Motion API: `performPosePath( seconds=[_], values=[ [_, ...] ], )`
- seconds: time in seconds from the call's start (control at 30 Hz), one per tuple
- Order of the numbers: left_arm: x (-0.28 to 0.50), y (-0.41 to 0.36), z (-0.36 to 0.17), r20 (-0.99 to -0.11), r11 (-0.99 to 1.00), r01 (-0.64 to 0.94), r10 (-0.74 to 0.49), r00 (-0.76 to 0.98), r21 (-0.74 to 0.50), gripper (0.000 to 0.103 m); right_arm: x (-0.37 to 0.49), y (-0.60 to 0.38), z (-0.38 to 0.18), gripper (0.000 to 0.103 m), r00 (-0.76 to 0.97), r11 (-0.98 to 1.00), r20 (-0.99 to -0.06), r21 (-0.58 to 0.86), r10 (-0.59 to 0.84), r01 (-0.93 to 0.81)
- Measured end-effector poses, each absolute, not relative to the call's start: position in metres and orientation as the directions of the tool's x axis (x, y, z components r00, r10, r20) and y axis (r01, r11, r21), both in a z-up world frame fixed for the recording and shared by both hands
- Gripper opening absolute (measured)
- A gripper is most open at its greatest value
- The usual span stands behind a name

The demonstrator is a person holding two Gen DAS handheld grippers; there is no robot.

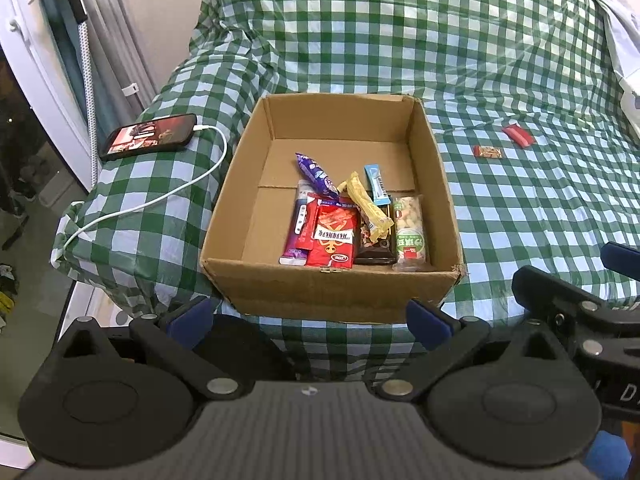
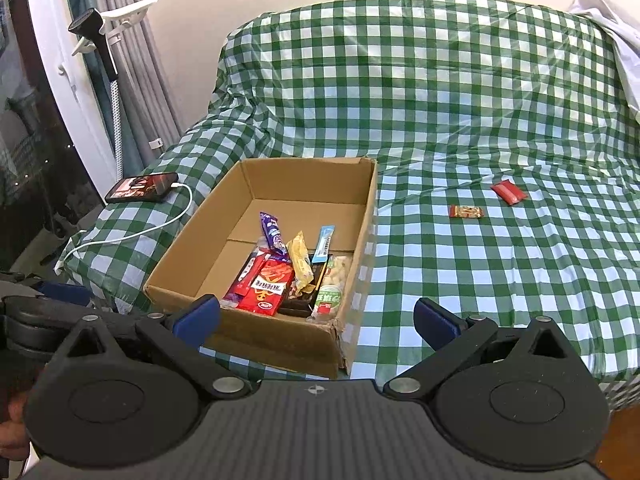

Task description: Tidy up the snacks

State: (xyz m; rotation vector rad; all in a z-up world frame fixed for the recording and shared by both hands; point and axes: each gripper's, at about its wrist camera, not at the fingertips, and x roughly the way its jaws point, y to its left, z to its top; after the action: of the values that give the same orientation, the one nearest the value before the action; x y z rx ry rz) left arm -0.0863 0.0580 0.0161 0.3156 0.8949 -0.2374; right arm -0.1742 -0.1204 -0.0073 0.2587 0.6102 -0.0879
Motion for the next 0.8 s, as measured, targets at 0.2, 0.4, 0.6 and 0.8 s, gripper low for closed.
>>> performPosePath(
  seconds=[0.2, 0.4, 0.6, 0.8],
  values=[
    [-0.0849, 0.0566, 0.0146, -0.798, 0.925, 0.336, -0.067, 0.599, 0.175, 0.103, -0.1748, -0.1211, -0.0078, 0.102, 0.817, 0.964, -0.577, 0.215, -0.003, 0.155],
    [-0.0832, 0.0571, 0.0140, -0.799, 0.926, 0.334, -0.063, 0.597, 0.176, 0.103, -0.1746, -0.1186, -0.0093, 0.102, 0.814, 0.964, -0.581, 0.217, -0.002, 0.157],
    [-0.0823, 0.0571, 0.0122, -0.804, 0.925, 0.336, -0.060, 0.592, 0.178, 0.103, -0.1740, -0.1191, -0.0117, 0.102, 0.806, 0.962, -0.592, 0.221, 0.000, 0.162],
    [-0.0813, 0.0550, 0.0096, -0.813, 0.925, 0.338, -0.057, 0.579, 0.176, 0.103, -0.1727, -0.1229, -0.0150, 0.102, 0.793, 0.958, -0.610, 0.230, 0.004, 0.172]
  ],
)
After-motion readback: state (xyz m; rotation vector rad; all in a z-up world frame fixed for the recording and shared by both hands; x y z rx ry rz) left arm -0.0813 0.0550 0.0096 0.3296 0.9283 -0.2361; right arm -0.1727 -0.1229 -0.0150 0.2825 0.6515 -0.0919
